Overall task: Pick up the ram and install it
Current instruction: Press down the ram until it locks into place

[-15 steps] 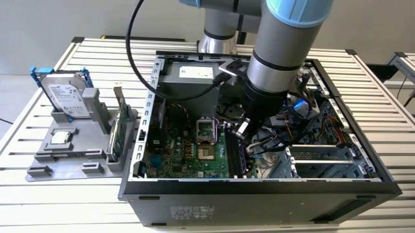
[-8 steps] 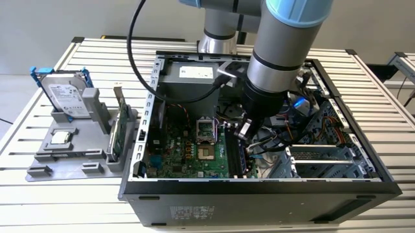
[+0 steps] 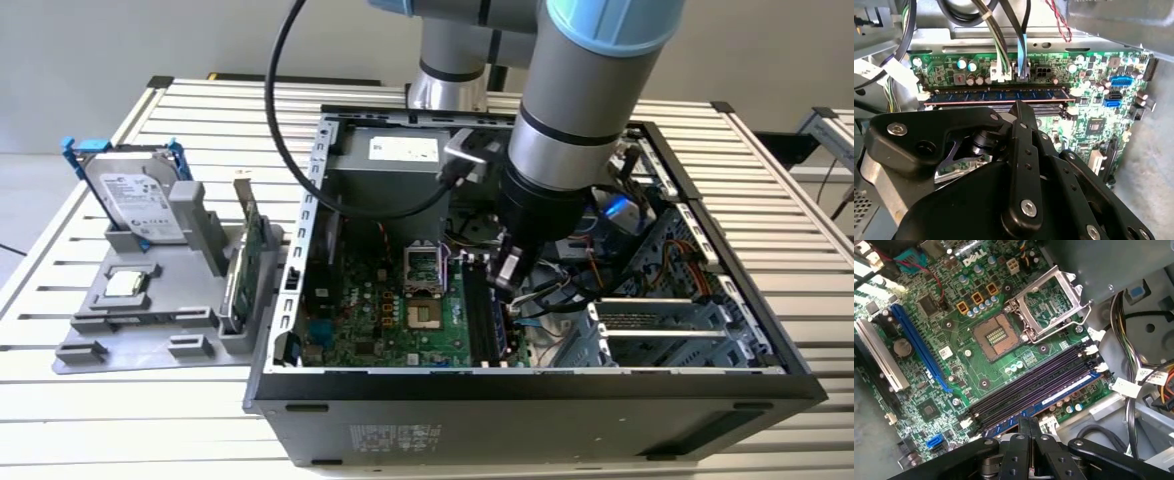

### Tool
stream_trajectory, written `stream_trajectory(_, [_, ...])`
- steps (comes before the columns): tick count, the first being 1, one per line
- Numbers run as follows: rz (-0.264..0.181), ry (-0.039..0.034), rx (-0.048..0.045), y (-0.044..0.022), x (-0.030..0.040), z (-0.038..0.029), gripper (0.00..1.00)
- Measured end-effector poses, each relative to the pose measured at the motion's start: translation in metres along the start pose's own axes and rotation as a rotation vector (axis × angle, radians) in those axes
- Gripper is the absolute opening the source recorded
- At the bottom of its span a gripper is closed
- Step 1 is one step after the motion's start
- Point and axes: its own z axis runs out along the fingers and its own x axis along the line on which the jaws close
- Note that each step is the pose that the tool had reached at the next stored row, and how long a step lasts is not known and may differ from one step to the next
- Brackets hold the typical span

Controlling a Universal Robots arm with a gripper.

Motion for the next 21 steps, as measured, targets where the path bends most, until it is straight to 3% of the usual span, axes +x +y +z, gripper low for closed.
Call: stream_trajectory(21, [-0.119, -0.0025, 0.0041, 0.0000, -0.0001, 0.0001, 0.00])
